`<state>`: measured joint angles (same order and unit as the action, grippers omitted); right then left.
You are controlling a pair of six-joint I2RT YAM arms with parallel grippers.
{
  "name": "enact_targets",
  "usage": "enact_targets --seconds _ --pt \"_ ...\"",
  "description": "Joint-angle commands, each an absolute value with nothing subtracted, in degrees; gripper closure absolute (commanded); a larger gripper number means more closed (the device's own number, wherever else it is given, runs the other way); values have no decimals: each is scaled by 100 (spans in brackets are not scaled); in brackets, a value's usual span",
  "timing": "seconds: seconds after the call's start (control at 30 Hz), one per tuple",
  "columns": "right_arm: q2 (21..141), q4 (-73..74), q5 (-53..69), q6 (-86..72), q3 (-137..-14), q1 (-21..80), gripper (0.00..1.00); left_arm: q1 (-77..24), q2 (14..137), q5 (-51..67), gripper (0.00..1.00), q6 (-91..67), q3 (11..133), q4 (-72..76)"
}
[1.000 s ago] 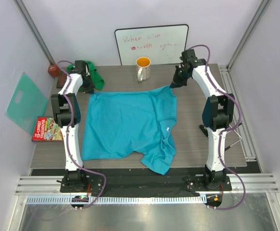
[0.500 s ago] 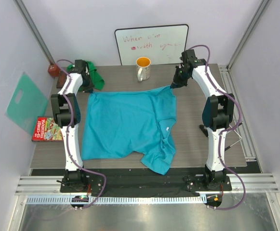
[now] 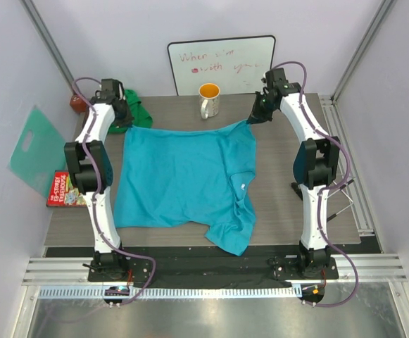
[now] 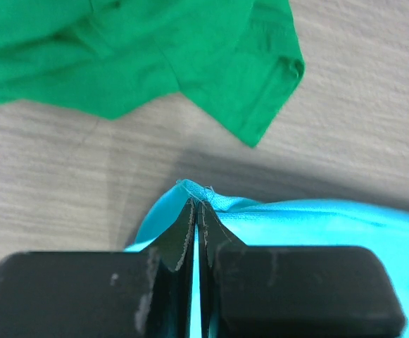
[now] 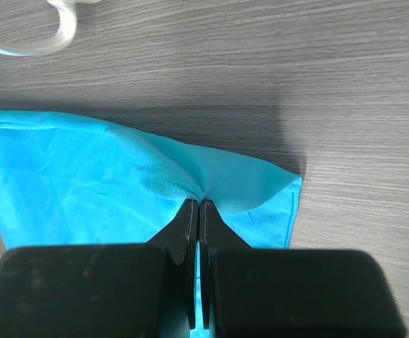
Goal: Fold and stack the t-shirts
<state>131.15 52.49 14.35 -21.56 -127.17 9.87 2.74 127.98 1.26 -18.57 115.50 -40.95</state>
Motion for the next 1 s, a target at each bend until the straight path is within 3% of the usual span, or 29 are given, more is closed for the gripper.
enact_targets --seconds 0.0,0.43,0.97 --pt "12561 5168 1696 -2162 -12570 1019 99 273 12086 255 100 -1749 11058 -3876" --pt "11427 5256 1995 -2012 -11321 1248 99 272 10196 -255 100 -1810 9081 -3463" --pt "10521 5616 1768 -1977 -9976 1608 99 229 9616 -623 100 -2109 8736 -4333"
